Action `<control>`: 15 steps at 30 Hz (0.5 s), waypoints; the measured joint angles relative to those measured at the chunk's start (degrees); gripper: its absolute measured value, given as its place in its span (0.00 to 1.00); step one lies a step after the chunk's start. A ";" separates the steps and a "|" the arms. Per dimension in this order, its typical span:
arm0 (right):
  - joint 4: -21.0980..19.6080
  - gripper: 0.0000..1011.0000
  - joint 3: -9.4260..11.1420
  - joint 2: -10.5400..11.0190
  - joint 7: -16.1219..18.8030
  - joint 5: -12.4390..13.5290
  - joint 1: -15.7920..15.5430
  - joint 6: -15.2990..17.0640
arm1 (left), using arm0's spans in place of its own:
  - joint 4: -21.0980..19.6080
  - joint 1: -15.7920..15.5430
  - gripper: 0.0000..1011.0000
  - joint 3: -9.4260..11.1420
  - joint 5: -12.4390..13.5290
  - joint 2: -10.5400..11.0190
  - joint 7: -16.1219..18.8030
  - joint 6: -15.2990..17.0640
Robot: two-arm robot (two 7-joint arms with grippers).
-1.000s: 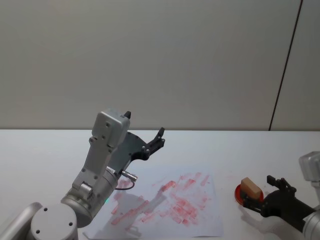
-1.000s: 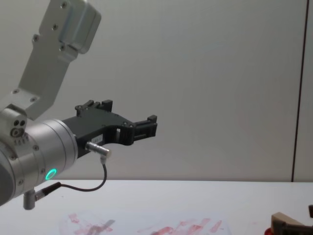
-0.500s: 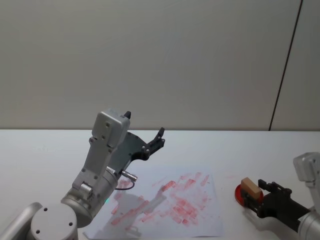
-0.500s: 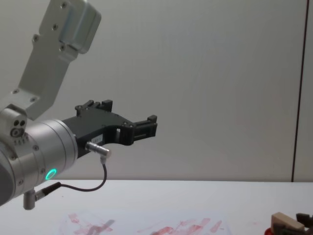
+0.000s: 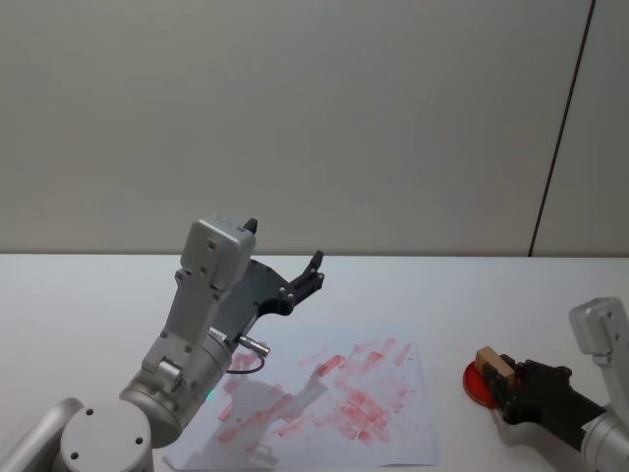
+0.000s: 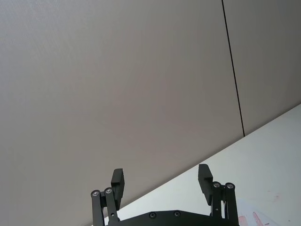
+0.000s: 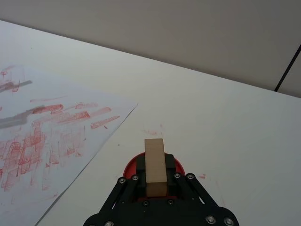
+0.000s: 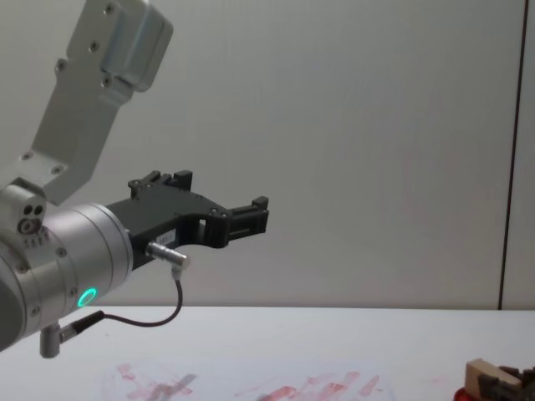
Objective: Use the one hand to pick up the stamp and affix it onto the A4 paper.
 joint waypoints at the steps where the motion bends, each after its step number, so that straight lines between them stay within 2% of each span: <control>1: 0.05 0.21 -0.02 -0.02 -0.03 -0.08 0.05 -0.15 | 0.00 0.00 0.99 0.00 0.00 0.00 0.00 0.00; 15: -1.75 0.21 -0.73 -0.45 1.20 -1.41 0.22 -3.15 | 0.00 0.00 0.99 0.00 0.00 0.00 0.00 0.00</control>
